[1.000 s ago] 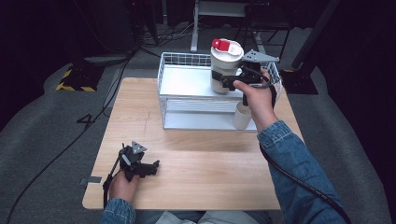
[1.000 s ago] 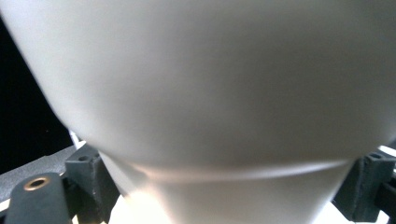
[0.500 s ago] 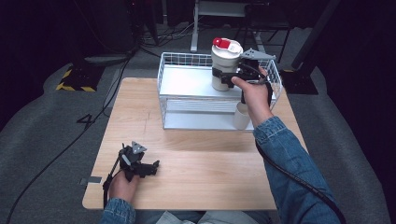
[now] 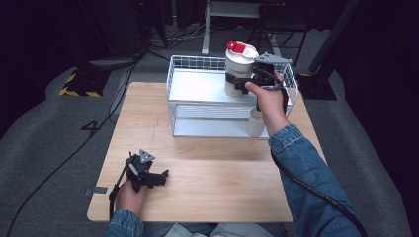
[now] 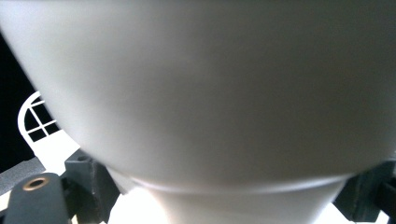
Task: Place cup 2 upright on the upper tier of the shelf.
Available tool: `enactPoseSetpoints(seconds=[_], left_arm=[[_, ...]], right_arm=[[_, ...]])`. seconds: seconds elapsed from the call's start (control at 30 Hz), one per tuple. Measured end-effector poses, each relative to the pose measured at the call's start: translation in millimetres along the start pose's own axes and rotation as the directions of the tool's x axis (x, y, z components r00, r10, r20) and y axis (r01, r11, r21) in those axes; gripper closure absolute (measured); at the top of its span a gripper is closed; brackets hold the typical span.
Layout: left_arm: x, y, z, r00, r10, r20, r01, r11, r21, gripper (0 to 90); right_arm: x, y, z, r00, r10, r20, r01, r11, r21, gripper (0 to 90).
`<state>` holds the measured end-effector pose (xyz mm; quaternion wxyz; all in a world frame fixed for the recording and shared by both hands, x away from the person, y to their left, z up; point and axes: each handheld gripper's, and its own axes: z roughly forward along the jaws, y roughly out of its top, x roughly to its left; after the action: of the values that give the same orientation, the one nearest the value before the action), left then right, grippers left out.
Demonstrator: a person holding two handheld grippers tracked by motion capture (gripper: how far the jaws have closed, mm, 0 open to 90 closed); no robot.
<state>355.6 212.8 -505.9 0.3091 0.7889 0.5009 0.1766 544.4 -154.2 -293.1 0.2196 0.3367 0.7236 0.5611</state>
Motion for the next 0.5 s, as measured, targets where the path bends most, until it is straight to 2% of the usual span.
enactPoseSetpoints(seconds=[0.2,0.27,0.3,0.4,0.47,0.5], left_arm=[[0.0,0.0,0.0,1.0,0.0,0.0,0.0,1.0,0.0,0.0],[0.0,0.0,0.0,1.0,0.0,0.0,0.0,1.0,0.0,0.0],[0.0,0.0,0.0,1.0,0.0,0.0,0.0,1.0,0.0,0.0],[0.0,0.0,0.0,1.0,0.0,0.0,0.0,1.0,0.0,0.0],[0.0,0.1,0.0,1.0,0.001,0.0,-0.001,1.0,0.0,0.0],[0.0,0.0,0.0,1.0,0.0,0.0,0.0,1.0,0.0,0.0]], right_arm=[[0.2,0.9,-0.4,1.0,-0.005,0.002,0.005,1.0,0.011,11.6],[1.4,1.7,-0.6,0.9994,-0.012,0.033,0.012,1.0,-0.005,2.9],[1.8,3.1,-1.1,0.999,0.005,0.044,-0.004,1.0,-0.012,0.0],[1.8,4.2,-2.2,0.999,0.021,0.038,-0.021,1.0,-0.007,0.0],[2.3,4.9,-3.4,0.998,0.024,0.059,-0.024,1.0,0.006,0.0],[2.3,5.0,-4.8,0.9985,0.028,0.046,-0.028,1.0,0.008,0.0]])
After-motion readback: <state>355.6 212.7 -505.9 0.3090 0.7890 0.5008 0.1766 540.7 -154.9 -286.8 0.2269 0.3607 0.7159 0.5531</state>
